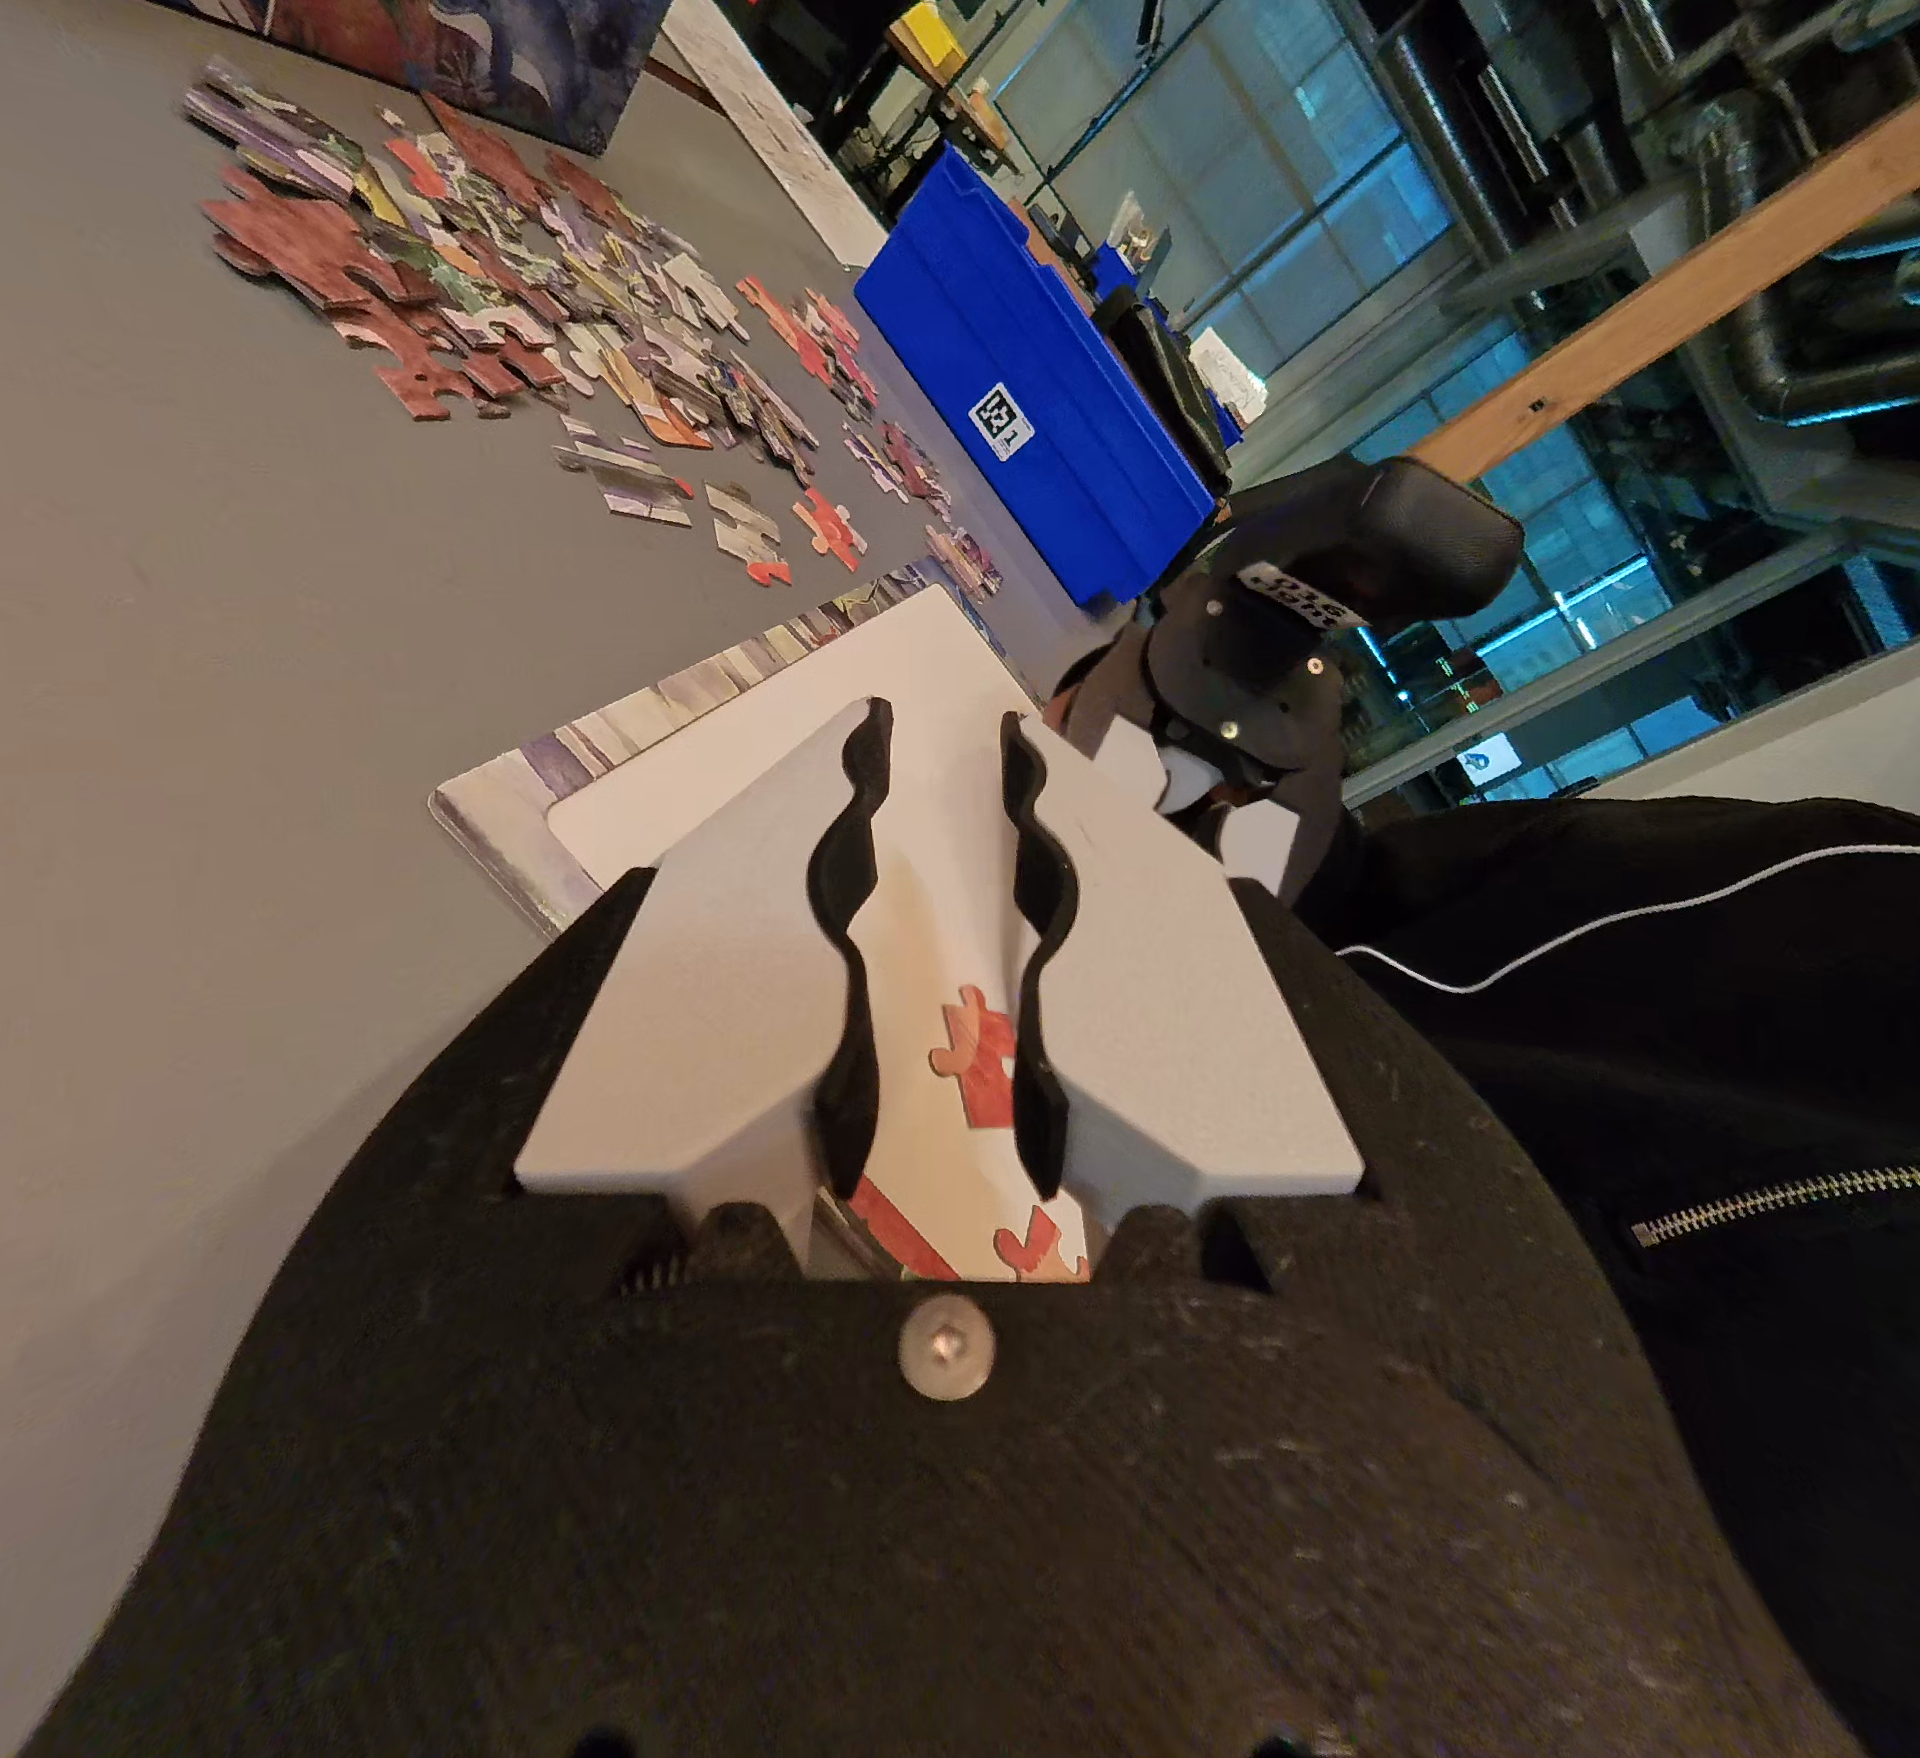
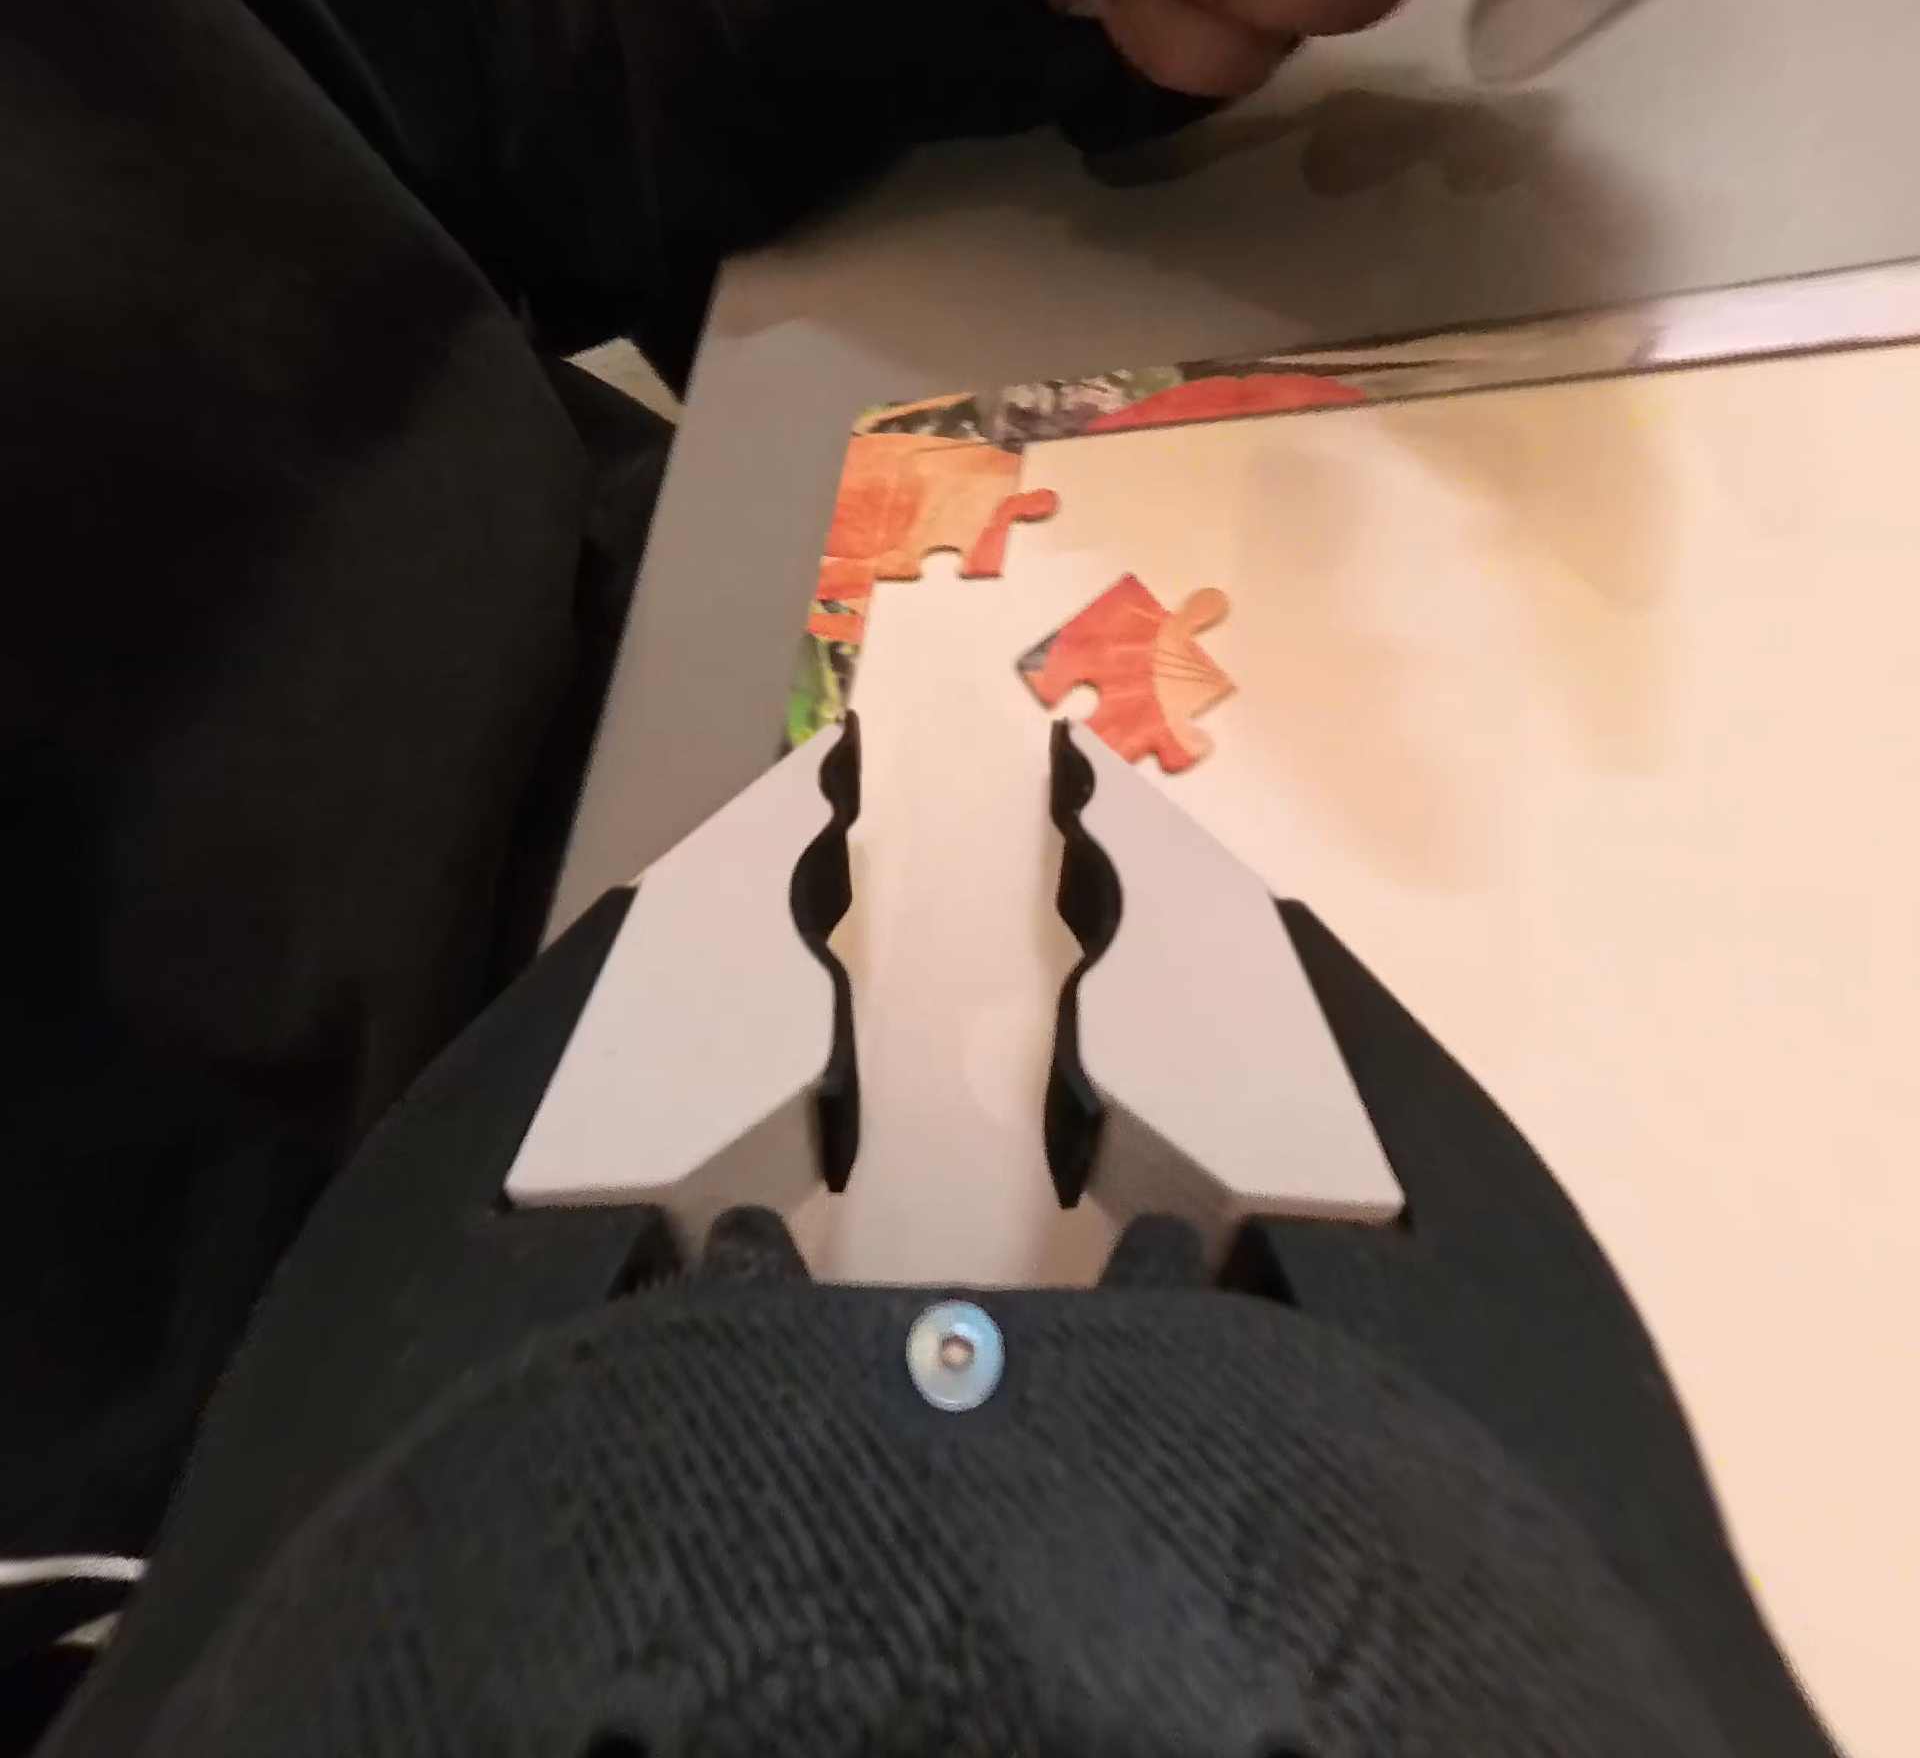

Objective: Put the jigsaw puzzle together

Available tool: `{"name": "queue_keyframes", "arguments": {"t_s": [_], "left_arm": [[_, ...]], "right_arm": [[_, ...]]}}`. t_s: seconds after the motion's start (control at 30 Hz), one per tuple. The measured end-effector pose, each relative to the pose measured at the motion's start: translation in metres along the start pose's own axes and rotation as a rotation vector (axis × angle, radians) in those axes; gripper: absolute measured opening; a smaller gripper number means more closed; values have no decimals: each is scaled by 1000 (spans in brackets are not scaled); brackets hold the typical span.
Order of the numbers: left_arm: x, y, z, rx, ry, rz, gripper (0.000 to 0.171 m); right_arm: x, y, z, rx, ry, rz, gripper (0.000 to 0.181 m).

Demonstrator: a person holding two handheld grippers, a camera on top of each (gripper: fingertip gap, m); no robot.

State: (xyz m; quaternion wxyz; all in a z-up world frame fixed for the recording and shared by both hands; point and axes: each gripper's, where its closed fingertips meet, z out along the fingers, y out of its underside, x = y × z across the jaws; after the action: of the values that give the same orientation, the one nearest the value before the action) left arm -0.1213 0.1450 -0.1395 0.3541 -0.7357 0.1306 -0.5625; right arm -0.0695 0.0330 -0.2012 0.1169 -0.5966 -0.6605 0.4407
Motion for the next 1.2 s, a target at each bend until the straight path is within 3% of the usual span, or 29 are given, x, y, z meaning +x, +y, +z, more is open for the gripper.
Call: {"name": "queue_keyframes", "arguments": {"t_s": [0.1,0.3,0.47,0.67,0.9,1.2], "left_arm": [[0,0,0,0,0,0,20],[0,0,0,-1,1,0,20],[0,0,1,-3,1,1,20],[0,0,0,-1,1,0,20],[0,0,0,-2,2,0,20],[0,1,1,-4,0,0,20]], "right_arm": [[-7,-8,0,37,-26,-27,35],[28,-16,-12,84,201,-95,42],[28,-6,-4,22,187,-81,48],[10,4,2,-48,110,-119,32],[19,-1,6,-29,185,-170,42],[23,0,8,-70,275,-260,34]]}}
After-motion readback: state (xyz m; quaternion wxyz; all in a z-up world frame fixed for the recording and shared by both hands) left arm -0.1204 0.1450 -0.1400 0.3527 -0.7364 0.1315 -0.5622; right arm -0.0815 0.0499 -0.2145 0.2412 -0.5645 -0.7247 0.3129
